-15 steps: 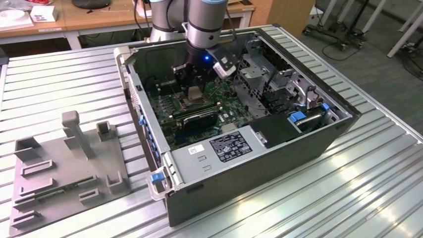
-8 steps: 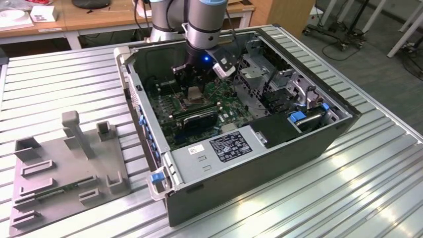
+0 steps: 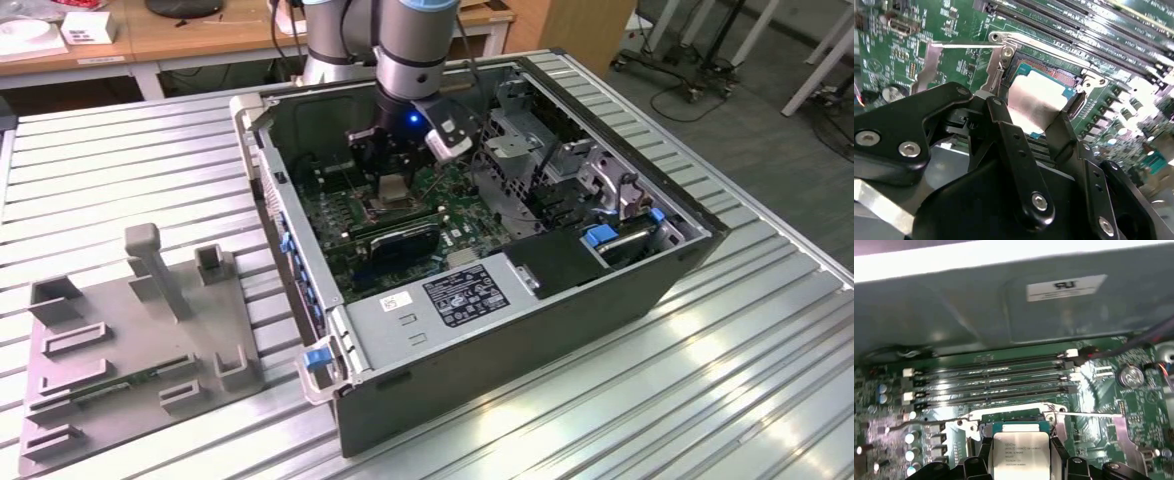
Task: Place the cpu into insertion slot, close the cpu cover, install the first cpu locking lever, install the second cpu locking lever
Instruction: 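Place the cpu into insertion slot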
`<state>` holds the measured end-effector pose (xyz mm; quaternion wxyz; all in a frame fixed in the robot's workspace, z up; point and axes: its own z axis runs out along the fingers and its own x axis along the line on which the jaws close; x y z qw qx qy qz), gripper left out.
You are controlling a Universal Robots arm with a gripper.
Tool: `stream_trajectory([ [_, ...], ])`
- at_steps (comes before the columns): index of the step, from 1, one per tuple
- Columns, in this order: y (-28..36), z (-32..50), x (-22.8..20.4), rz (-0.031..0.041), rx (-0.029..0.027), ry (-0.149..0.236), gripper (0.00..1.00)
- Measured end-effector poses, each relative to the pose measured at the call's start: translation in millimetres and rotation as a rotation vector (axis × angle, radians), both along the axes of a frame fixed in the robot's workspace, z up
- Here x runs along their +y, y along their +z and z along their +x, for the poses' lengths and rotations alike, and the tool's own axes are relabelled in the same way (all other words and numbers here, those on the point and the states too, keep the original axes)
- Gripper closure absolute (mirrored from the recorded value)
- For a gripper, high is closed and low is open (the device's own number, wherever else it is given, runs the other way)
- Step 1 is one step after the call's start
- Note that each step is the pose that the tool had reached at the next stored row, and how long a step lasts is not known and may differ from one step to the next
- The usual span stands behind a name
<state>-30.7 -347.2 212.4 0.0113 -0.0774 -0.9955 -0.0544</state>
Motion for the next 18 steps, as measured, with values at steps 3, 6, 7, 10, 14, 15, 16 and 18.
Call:
stream_trajectory([
  [3, -0.1, 0.0, 0.0, 0.0, -0.0001, -0.052, 0.46],
  [6, -0.3, 0.0, 0.0, 0.0001, 0.0, -0.105, 0.46],
  [7, -0.3, 0.0, 0.0, 0.0002, -0.0001, -0.122, 0.46],
  [10, -0.4, 0.0, 0.0, 0.0, 0.0, -0.174, 0.46],
  [14, -0.5, -0.1, 0.0, -0.0001, 0.0, -0.239, 0.46],
  [15, -0.5, -0.1, 0.0, 0.0, 0.0001, -0.241, 0.46],
  [16, -0.5, 0.0, 0.0, 0.0, 0.0, -0.241, 0.46],
  [18, -0.5, -0.1, 0.0, 0.0, 0.0, -0.241, 0.46],
])
